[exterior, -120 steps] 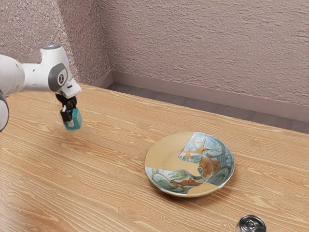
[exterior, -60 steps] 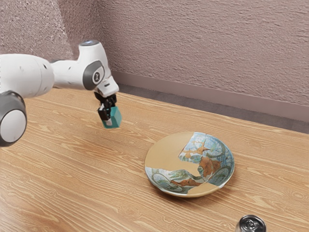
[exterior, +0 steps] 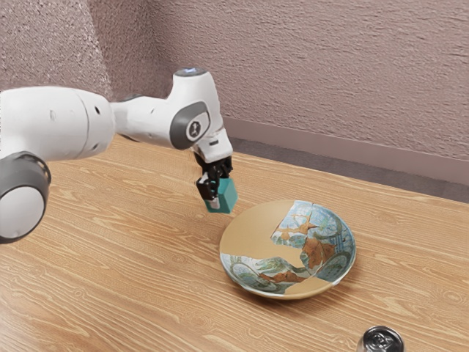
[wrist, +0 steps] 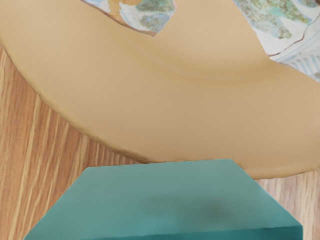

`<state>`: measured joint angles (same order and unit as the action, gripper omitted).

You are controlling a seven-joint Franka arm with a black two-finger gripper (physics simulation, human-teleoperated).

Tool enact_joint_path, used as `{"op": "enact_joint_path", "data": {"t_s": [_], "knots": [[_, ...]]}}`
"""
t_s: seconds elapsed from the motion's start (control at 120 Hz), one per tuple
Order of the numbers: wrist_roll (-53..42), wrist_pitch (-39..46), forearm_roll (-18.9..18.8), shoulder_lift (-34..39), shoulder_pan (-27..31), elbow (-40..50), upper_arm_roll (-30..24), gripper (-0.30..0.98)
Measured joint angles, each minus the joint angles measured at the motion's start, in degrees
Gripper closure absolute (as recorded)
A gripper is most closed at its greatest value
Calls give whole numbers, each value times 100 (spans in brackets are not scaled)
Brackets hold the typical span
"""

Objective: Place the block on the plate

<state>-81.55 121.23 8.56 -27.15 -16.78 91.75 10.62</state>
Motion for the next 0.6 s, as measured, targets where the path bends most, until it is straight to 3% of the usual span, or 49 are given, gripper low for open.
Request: {"op": "enact_joint_path", "data": {"t_s": [0.6], "knots": [[79, 22, 258, -95, -1097, -3, -54, 33]]}}
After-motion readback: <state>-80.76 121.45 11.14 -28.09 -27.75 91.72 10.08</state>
